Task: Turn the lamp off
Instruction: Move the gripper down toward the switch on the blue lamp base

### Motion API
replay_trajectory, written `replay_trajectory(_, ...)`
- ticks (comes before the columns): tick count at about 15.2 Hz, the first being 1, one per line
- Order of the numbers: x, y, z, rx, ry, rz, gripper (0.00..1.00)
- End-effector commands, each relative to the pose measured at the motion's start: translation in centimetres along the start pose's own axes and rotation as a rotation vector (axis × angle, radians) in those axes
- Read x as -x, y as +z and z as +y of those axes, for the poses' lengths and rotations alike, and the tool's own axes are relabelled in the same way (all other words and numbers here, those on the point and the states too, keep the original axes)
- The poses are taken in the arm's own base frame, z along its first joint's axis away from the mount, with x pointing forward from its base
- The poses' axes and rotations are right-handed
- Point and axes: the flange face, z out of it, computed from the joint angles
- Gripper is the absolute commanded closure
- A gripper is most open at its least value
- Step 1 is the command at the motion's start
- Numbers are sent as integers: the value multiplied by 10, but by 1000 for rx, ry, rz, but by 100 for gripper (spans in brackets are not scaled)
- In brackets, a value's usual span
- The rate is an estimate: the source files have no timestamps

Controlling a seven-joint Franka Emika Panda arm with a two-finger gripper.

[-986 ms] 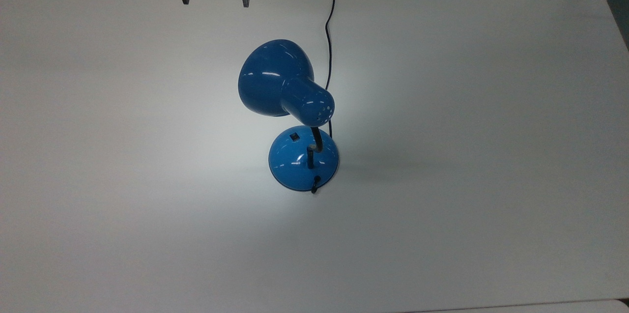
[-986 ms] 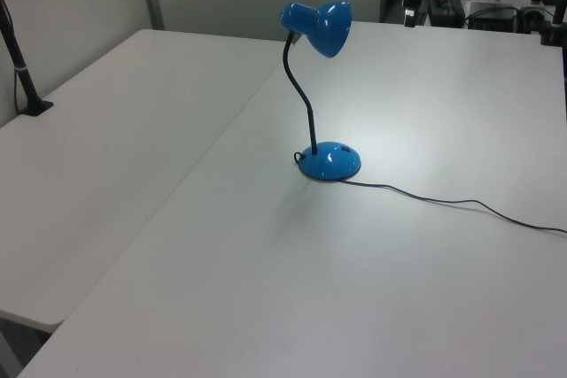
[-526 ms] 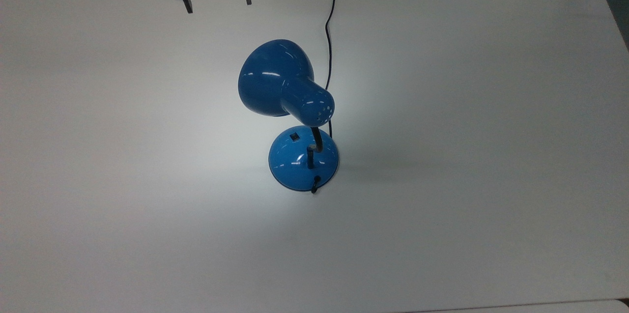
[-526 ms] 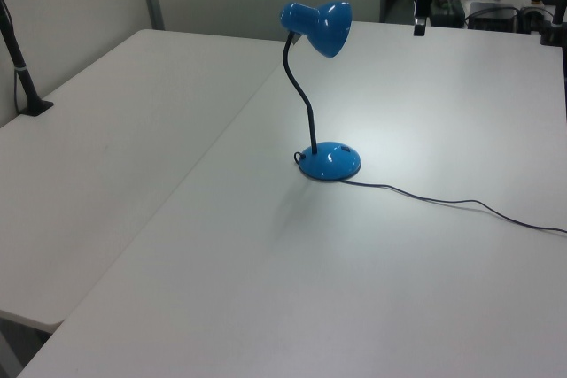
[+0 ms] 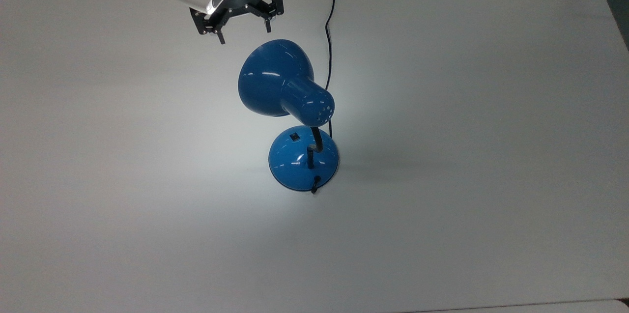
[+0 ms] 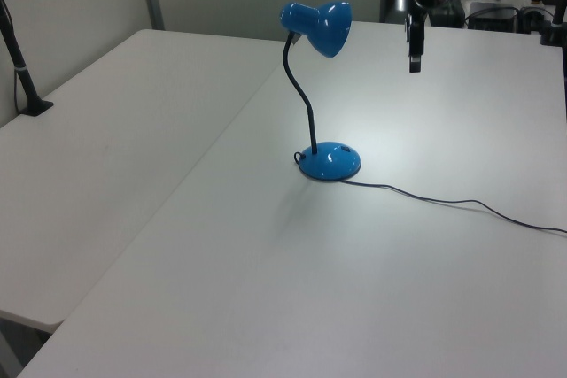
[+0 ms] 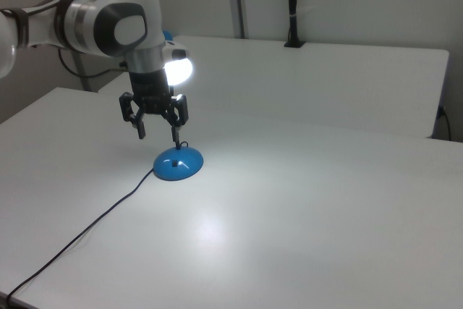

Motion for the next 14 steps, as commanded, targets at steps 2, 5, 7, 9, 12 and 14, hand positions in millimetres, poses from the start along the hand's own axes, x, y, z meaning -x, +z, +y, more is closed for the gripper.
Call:
replay_trajectory(2, -15, 26, -11, 17, 106, 68, 92)
replay_trajectory(5, -27, 51, -21, 26, 221, 152, 100)
replay_trajectory(7, -35, 72, -27, 24, 273, 192, 100)
replay_trajectory(9, -45, 89, -32, 18, 307, 221, 100)
replay_trajectory(12, -60, 112, -37, 9, 353, 259, 100)
replay_trajectory(14, -64, 124, -38, 3, 376, 264, 100)
